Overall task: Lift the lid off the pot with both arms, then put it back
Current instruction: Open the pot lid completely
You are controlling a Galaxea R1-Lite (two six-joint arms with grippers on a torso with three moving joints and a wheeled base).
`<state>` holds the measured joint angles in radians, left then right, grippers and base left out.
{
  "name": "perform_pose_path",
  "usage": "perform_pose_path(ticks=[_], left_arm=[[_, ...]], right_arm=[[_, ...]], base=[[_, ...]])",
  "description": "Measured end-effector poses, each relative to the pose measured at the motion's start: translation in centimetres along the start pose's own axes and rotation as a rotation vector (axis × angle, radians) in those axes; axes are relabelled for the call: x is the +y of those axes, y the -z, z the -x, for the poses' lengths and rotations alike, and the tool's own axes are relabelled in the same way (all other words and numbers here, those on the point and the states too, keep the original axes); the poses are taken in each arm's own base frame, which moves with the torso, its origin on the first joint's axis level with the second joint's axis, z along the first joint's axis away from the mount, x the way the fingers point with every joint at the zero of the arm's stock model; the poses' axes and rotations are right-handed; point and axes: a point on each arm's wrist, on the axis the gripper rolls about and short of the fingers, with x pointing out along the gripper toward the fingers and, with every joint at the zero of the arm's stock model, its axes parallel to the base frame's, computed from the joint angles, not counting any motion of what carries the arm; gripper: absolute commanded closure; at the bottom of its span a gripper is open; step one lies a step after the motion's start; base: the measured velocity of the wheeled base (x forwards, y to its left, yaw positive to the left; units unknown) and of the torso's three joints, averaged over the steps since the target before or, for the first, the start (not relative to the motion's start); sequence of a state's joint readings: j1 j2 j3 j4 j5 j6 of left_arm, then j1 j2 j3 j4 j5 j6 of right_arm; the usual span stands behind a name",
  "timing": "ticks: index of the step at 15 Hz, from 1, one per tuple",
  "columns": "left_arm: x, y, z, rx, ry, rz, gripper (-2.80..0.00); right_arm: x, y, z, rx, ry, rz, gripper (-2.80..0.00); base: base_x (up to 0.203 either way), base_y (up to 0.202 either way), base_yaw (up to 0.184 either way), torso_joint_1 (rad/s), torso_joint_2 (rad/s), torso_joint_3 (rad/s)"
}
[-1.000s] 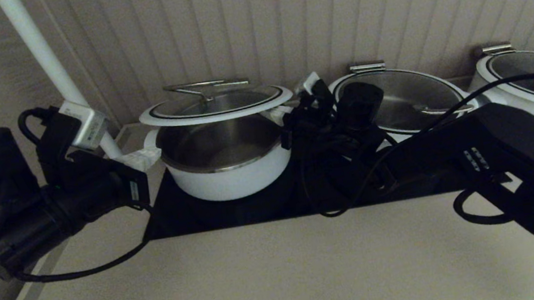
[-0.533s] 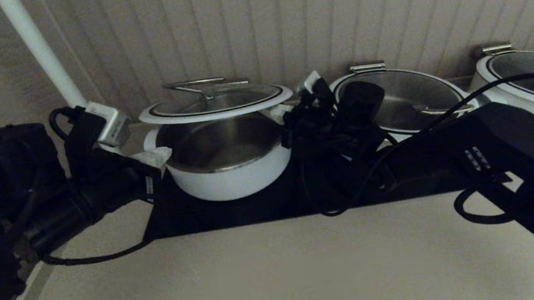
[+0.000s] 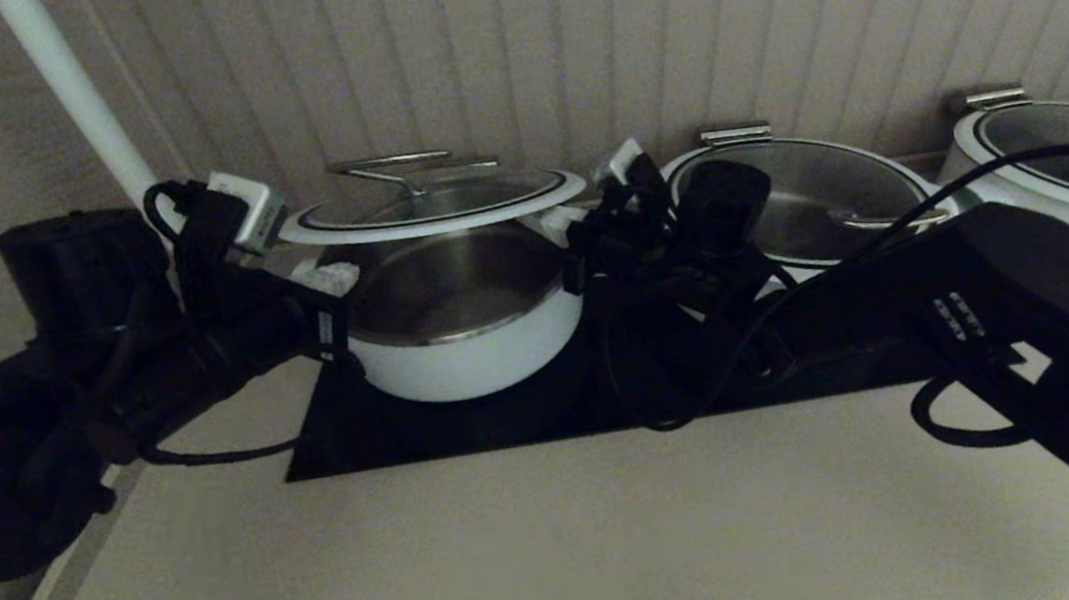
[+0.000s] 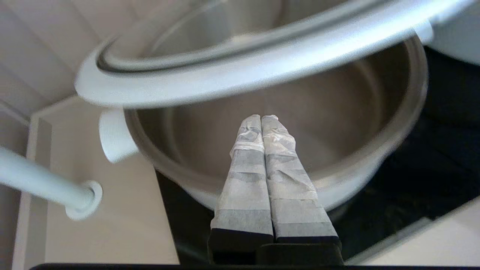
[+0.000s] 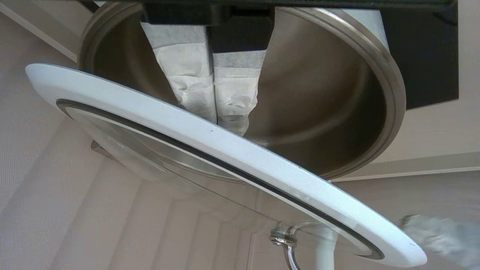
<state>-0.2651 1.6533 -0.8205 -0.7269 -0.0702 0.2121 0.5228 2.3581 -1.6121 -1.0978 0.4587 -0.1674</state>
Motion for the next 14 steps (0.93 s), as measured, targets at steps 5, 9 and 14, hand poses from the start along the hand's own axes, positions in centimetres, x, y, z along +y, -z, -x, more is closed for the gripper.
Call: perform_pose_path(ticks=[5, 9, 14], left_arm=[[0.2, -0.5, -1.2, -0.017, -0.01, 0.0, 0.0], [0.2, -0.3, -1.6, -0.01, -0.01, 0.001, 0.0], [0.4, -0.8, -2.2, -0.027, -0.022, 0.0, 0.0]], right_arm=[[0.0, -0.1, 0.0, -0.002, 0.0, 0.001, 0.0], [0.0, -0.2, 0.0, -0.004, 0.0, 0.002, 0.0], [0.0, -0.6, 0.2, -0.017, 0.001, 0.009, 0.0]], base=[[0.0, 0.0, 0.0, 0.0, 0.0, 0.0], [0.0, 0.0, 0.0, 0.0, 0.0, 0.0], [0.0, 0.0, 0.0, 0.0, 0.0, 0.0]])
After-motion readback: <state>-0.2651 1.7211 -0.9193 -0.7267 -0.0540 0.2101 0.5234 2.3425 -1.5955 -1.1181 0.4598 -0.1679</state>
